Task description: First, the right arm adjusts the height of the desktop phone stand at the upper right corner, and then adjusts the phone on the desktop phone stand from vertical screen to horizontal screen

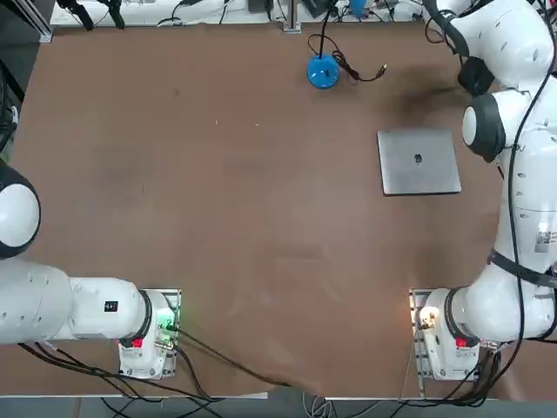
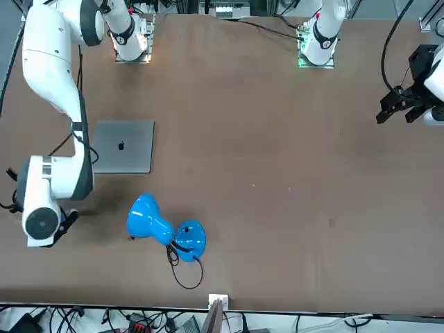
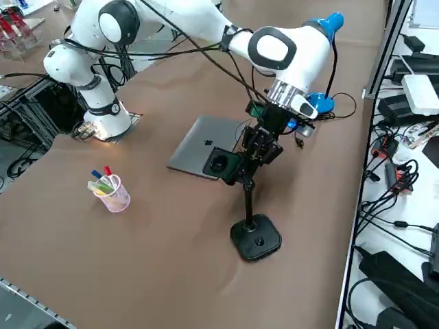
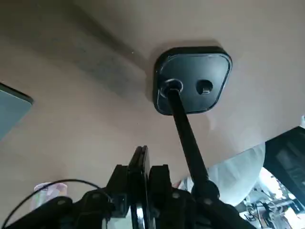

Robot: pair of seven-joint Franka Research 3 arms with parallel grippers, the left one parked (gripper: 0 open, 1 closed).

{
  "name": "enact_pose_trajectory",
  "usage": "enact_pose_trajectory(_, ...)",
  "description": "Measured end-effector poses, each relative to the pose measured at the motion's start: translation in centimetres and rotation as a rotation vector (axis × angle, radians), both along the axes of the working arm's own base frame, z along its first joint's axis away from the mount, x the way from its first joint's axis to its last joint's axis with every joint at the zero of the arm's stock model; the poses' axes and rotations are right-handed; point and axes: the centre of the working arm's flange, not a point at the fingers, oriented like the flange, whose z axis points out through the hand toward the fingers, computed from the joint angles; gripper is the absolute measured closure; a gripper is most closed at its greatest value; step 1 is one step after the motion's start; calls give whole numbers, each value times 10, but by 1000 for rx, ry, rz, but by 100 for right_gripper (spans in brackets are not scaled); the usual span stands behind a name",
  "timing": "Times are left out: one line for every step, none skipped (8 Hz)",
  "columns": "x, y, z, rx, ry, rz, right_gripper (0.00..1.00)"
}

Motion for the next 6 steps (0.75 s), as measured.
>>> enact_pose_trajectory(0, 0, 3, 7, -8, -1, 78)
enact_pose_trajectory(1, 1, 7, 22, -18, -3, 78)
enact_pose_trajectory(1, 0, 13, 42, -31, -11, 78)
enact_pose_trajectory(1, -3, 19, 58, -45, -20, 78)
enact_pose_trajectory(1, -6, 23, 71, -57, -26, 78)
enact_pose_trajectory(1, -6, 27, 85, -65, -30, 78)
